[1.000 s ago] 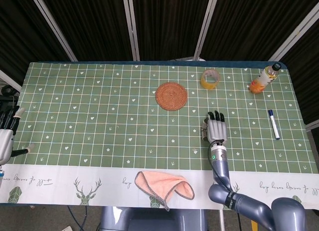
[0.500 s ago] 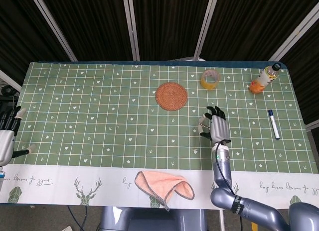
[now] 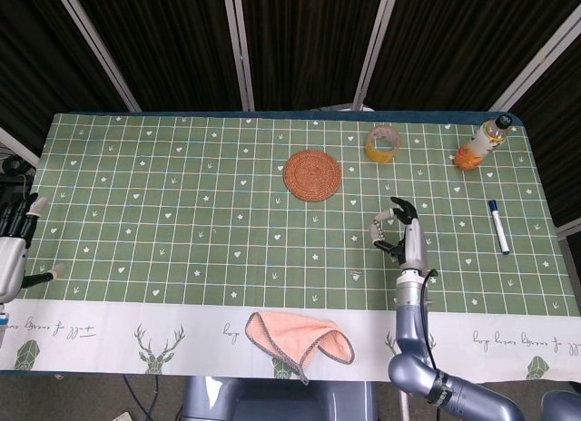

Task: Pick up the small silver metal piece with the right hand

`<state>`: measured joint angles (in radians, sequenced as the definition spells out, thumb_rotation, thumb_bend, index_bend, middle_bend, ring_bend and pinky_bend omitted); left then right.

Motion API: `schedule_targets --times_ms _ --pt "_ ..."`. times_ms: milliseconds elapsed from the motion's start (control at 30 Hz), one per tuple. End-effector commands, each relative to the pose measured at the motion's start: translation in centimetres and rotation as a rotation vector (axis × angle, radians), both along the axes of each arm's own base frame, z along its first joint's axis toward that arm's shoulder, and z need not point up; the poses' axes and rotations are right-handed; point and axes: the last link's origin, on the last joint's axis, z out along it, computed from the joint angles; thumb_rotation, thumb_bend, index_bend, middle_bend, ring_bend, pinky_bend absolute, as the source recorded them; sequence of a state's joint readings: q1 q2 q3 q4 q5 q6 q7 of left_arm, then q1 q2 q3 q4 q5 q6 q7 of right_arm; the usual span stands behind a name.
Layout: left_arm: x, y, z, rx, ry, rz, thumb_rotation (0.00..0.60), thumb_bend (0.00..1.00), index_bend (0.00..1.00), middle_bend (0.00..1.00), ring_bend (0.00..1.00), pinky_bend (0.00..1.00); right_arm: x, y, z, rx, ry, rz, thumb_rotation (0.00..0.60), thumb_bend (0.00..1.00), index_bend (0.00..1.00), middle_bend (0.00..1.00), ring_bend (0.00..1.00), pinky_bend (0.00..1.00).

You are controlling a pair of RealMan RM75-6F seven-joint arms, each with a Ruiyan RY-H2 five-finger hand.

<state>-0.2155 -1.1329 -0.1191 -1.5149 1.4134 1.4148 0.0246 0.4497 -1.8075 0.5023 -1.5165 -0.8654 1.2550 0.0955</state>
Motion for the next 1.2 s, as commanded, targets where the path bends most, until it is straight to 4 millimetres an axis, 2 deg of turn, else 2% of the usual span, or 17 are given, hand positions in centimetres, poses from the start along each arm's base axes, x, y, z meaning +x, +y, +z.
schedule_targets --times_ms 33,267,733,1200 --pt "0.1 0.0 0.0 -0.001 0.0 -0.001 0.6 0.0 0.0 0.0 0.0 0.0 0.0 0.9 -0.3 -0.004 -0.023 0.004 0.6 0.4 0.64 0.15 0.0 0.07" --pt "0.1 -0.1 0.1 0.002 -0.001 -0.004 0.6 0.0 0.0 0.0 0.0 0.0 0.4 2.2 -1.9 0.016 -0.08 0.001 0.6 0.4 0.64 0.15 0.0 0.07" --pt "-0.2 -0.1 0.2 0.006 -0.001 0.0 0.6 0.0 0.0 0.0 0.0 0.0 1.2 3.8 -3.4 0.069 -0.124 0.031 0.6 0.41 0.65 0.15 0.0 0.07" --pt "0.0 -0.2 0.2 0.005 -0.001 -0.004 0.6 0.0 0.0 0.0 0.0 0.0 1.1 4.4 -4.4 0.1 -0.128 0.018 0.6 0.41 0.65 0.15 0.0 0.07"
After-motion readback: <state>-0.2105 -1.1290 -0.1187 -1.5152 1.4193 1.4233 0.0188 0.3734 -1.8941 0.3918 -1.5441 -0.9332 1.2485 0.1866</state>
